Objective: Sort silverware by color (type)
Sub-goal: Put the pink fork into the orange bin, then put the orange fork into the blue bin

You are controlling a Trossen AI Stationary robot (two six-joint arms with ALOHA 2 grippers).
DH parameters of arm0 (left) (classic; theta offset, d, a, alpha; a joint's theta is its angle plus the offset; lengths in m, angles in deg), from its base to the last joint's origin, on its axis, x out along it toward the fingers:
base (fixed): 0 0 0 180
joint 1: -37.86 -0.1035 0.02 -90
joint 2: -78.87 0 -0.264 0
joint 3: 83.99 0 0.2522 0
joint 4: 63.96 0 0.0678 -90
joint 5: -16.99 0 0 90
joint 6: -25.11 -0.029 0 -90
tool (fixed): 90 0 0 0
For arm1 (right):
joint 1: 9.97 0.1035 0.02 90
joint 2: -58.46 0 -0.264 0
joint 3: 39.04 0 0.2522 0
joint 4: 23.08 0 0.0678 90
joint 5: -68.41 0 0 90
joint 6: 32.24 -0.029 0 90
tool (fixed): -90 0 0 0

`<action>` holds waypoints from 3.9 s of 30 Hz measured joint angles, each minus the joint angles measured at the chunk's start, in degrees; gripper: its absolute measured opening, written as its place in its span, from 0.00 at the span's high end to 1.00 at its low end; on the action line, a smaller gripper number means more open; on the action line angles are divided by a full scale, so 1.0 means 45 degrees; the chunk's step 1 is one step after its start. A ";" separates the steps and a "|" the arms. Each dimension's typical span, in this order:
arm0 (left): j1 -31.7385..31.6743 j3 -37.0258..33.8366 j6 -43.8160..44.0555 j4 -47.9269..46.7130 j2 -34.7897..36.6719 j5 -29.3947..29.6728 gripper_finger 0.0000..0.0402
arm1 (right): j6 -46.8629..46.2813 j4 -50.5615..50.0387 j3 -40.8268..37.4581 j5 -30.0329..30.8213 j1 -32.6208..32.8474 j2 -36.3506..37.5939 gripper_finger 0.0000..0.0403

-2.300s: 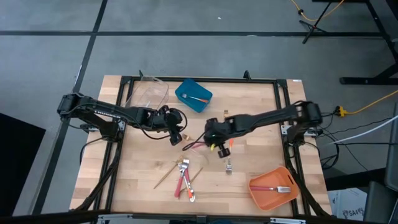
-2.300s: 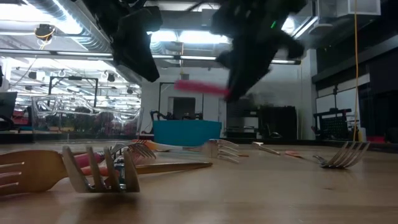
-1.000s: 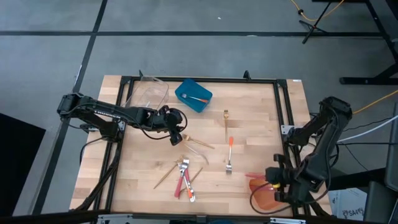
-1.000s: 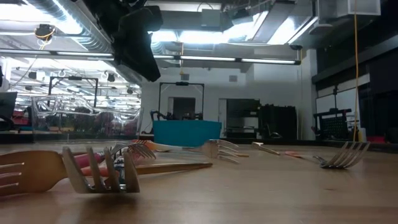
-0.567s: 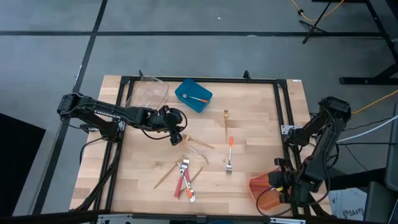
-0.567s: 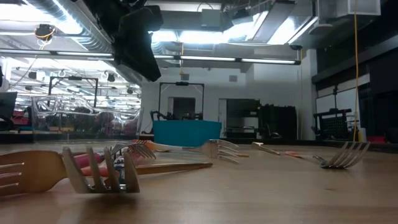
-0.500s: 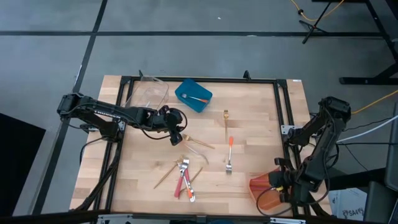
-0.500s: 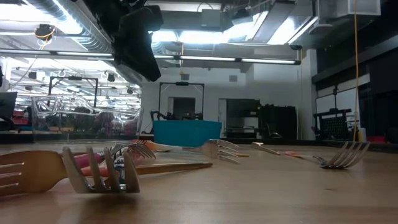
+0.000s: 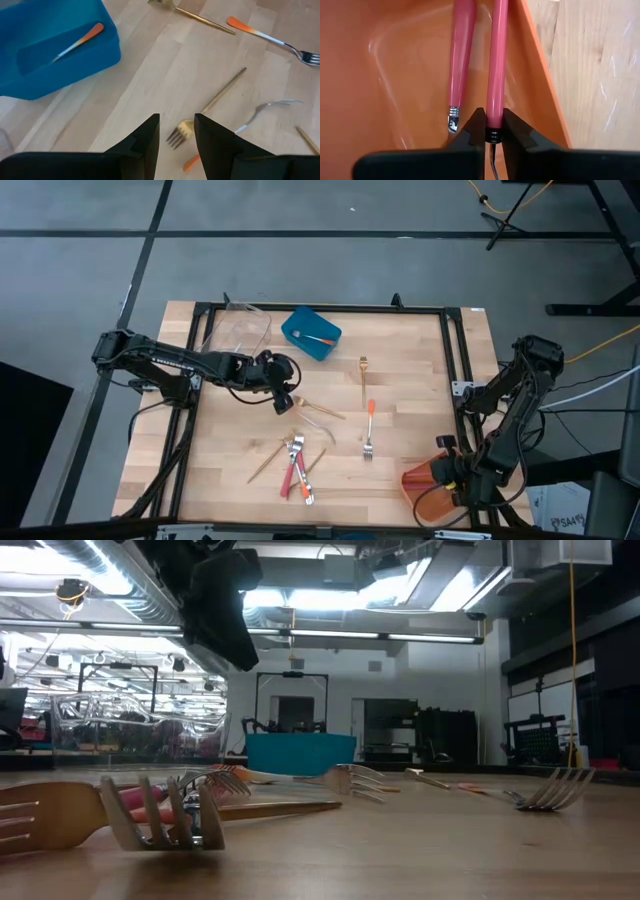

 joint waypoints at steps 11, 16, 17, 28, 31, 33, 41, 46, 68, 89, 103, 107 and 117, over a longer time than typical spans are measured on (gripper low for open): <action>0.0197 0.0000 0.0587 -0.0015 0.0000 -0.0459 0.71 | 0.0023 -0.0158 -0.0019 -0.0055 0.0010 -0.0005 0.76; 0.0683 0.0000 0.1074 -0.0019 0.0000 -0.0459 0.71 | 0.0017 -0.0126 -0.0019 -0.0034 0.0010 -0.0005 0.75; 0.0816 0.0000 0.1279 -0.0019 0.0000 -0.0459 0.71 | 0.0015 -0.0122 -0.0019 -0.0034 0.0010 -0.0005 0.75; 0.2277 0.0000 0.2965 -0.0029 0.0000 -0.0459 0.71 | -0.0010 -0.0139 0.0199 -0.0526 0.0005 -0.0010 0.75; 0.2500 0.0000 0.2991 -0.0029 0.0000 -0.0426 0.71 | -0.0010 -0.0206 0.0586 -0.0525 0.0005 -0.0010 0.75; 0.2582 0.0000 0.2991 -0.0029 0.0000 -0.0397 0.71 | -0.0010 -0.0561 0.0958 -0.0525 0.0005 -0.0010 0.75; 0.2642 0.0000 0.3006 -0.0024 0.0000 -0.0328 0.71 | 0.0013 -0.3280 0.3070 0.0156 0.0000 -0.0010 0.75; 0.2637 0.0000 0.3006 -0.0019 0.0000 -0.0309 0.71 | 0.0682 -0.5019 0.4627 0.1727 0.0000 -0.0010 0.75; 0.2637 0.0000 0.2972 -0.0011 0.0000 0.0171 0.71 | 0.3730 -0.8252 0.7033 0.5101 -0.6284 -0.0001 0.75; 0.2635 0.0000 0.2962 -0.0010 0.0000 0.1850 0.71 | 0.7985 -0.3692 0.7033 0.5065 -1.5309 0.0000 0.75; 0.2633 0.0000 0.2962 -0.0010 0.0000 0.2057 0.71 | 0.8029 -0.1364 0.7028 0.5056 -1.7116 -0.0010 0.75; 0.2633 0.0000 0.2962 -0.0010 0.0000 0.2057 0.71 | 0.8034 -0.0865 0.7028 0.5051 -1.7086 -0.0010 0.75; 0.2633 0.0000 0.2962 -0.0010 0.0000 0.2052 0.71 | 0.7972 -0.0776 0.7024 0.3873 -1.7082 -0.0010 0.75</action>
